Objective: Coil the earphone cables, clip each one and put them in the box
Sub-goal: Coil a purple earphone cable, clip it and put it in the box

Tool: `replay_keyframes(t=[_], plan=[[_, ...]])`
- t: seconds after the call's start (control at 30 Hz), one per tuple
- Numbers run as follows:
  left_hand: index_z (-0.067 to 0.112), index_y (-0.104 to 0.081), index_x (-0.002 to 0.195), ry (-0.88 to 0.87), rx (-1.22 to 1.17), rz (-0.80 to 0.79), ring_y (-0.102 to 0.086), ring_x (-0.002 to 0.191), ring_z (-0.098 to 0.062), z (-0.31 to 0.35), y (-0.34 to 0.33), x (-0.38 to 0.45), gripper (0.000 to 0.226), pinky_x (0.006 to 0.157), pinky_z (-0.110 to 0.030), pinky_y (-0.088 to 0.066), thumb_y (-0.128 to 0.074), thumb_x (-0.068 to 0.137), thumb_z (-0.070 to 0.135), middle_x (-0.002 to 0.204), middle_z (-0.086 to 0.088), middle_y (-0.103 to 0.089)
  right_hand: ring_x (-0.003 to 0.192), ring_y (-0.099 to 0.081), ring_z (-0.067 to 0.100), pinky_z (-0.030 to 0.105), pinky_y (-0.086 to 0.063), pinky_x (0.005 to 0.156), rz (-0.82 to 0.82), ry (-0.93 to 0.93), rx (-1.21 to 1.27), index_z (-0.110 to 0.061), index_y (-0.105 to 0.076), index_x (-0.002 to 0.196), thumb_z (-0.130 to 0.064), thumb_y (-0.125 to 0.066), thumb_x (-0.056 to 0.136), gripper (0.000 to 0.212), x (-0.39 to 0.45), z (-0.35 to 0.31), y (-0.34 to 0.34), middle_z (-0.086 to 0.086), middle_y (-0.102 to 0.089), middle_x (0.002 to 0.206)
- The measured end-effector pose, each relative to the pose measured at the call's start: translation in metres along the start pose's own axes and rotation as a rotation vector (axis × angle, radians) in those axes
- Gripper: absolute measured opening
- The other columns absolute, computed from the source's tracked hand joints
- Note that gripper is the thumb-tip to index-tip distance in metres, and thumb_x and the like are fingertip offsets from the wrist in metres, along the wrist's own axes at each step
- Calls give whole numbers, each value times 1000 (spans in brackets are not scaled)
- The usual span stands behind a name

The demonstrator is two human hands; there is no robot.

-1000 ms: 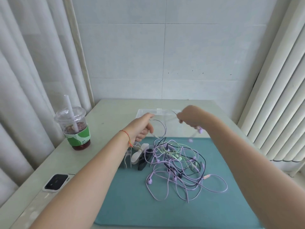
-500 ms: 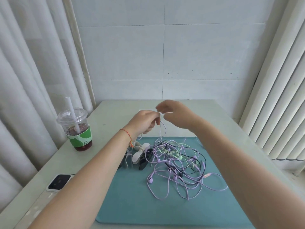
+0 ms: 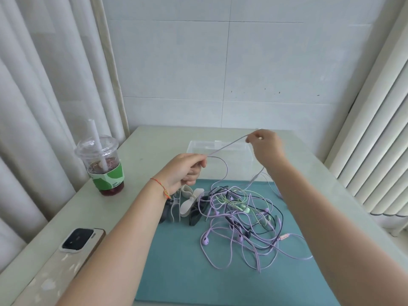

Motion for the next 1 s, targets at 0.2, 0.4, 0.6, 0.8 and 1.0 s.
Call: replay_keyframes(t=[0.2,0.4,0.6,0.8,1.0], plan=[[8,-64,86,-120,-48,99,-22,38,-12,6,2,4,27,46,-25,-32,-40,98,14,49,3,-28,63,-51,18,25,-35,55,67,-112,-73,-9,-71,100,-15,-49,91,25,8,36,7,4,-63,80],[23,-72,88,-179,507,105,-30,43,-8,24,-26,6,24,44,-19,-27,-49,96,17,39,15,-39,134,-38,29,38,-29,112,45,308,-208,-3,-45,140,6,-44,81,60,-23,-21,-21,12,-40,146],[15,-63,69,-190,670,197,-43,55,-14,38,-28,4,25,58,-28,-35,-52,91,19,63,-1,-57,95,-58,10,11,-40,82,-365,411,-60,-15,-64,116,8,-43,80,48,-62,-47,-68,-1,-68,104],[23,-59,85,-191,506,184,-50,63,-11,36,-18,0,10,64,-27,-40,-58,84,13,71,1,-58,53,-40,4,13,-34,51,-435,290,-24,-23,-64,101,-16,-55,90,16,-60,-27,-69,-4,-50,66],[22,-70,76,-391,645,369,-53,61,-9,55,9,-9,7,63,-23,-43,-70,83,21,66,-2,-64,51,-38,5,14,-28,49,-141,315,-45,-19,-68,85,-21,-63,91,8,-34,-23,-16,-8,-40,57]])
Point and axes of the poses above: each hand's wrist, its own x-axis towards the middle knuckle, its own y-axis out of the back of the hand, z = x × y, the point moved 10 cm from there along x, towards the middle knuckle
